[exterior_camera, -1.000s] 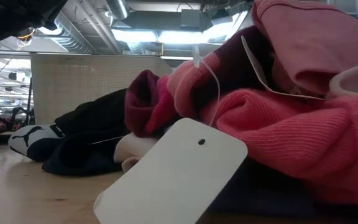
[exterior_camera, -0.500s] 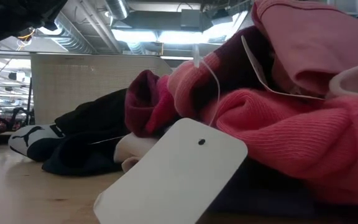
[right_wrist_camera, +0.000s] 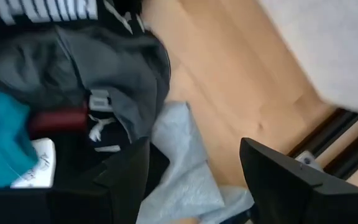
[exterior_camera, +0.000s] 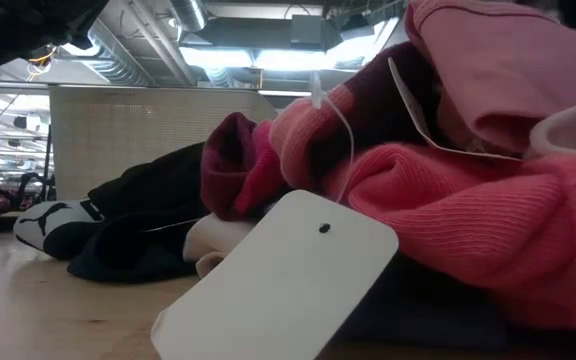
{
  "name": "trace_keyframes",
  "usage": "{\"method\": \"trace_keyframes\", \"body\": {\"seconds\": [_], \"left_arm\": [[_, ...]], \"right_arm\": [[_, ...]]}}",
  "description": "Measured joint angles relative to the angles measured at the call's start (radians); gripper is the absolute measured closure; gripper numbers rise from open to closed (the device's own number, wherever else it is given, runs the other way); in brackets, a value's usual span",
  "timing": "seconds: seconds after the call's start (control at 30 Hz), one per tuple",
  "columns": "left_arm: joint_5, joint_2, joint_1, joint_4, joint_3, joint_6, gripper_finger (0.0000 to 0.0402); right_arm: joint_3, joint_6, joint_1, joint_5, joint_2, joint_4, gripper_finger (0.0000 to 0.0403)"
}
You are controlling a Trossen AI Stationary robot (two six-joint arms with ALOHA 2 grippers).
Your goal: Sort clothes
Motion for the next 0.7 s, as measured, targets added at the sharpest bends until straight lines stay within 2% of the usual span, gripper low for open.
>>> {"method": "trace_keyframes", "body": {"seconds": [0.27, 0.4, 0.7], "left_arm": [[0.000, 0.000, 0.000, 0.000, 0.000, 0.000, 0.0398], [0.000, 0.000, 0.000, 0.000, 0.000, -0.002, 0.0398], [0.000, 0.000, 0.000, 0.000, 0.000, 0.000, 0.0398]], "right_arm": [[-0.243, 0.041, 0.010, 0.017, -0.083, 0.174, 0.0153], [-0.338, 0.045, 0.010, -0.024, -0.113, 0.294, 0.0153], [-0.462, 0.075, 0.010, -0.043, -0.128, 0.381, 0.0153]]}}
